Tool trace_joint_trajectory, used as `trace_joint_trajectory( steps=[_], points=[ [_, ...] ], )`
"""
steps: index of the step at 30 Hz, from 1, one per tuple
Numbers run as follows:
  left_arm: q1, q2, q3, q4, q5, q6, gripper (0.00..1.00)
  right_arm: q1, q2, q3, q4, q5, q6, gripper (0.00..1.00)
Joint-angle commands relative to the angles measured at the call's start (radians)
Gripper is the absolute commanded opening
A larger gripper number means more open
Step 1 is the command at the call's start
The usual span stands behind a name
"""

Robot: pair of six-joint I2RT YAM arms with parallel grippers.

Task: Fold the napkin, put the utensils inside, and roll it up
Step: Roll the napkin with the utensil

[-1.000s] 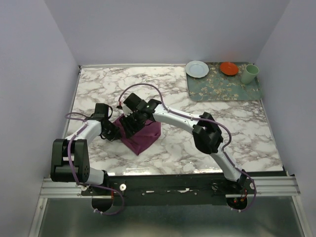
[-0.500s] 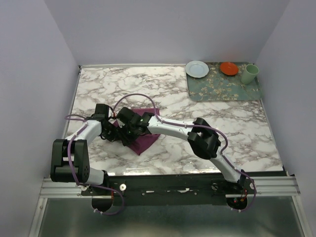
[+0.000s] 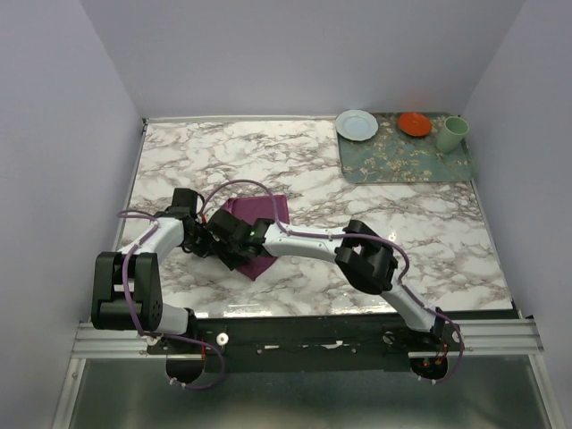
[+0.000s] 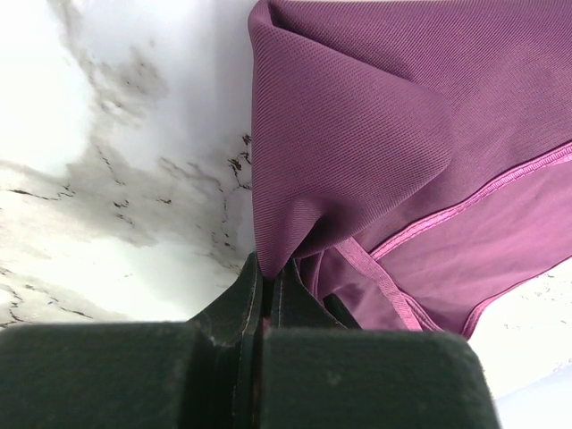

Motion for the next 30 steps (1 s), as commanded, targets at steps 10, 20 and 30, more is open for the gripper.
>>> trace_joint_trajectory(
  steps=[10,20,30],
  points=[
    [-0.004,-0.011,-0.012,-0.034,-0.002,-0.002,0.0,0.002,-0.105,-0.019,-0.045,-0.067,-0.008,0.56],
    [-0.004,-0.025,-0.009,-0.031,0.003,-0.013,0.0,0.002,-0.061,-0.039,-0.024,-0.124,0.006,0.41],
    [-0.004,-0.028,-0.004,-0.031,0.026,-0.035,0.0,0.008,-0.05,-0.139,0.057,-0.061,-0.013,0.46]
  ],
)
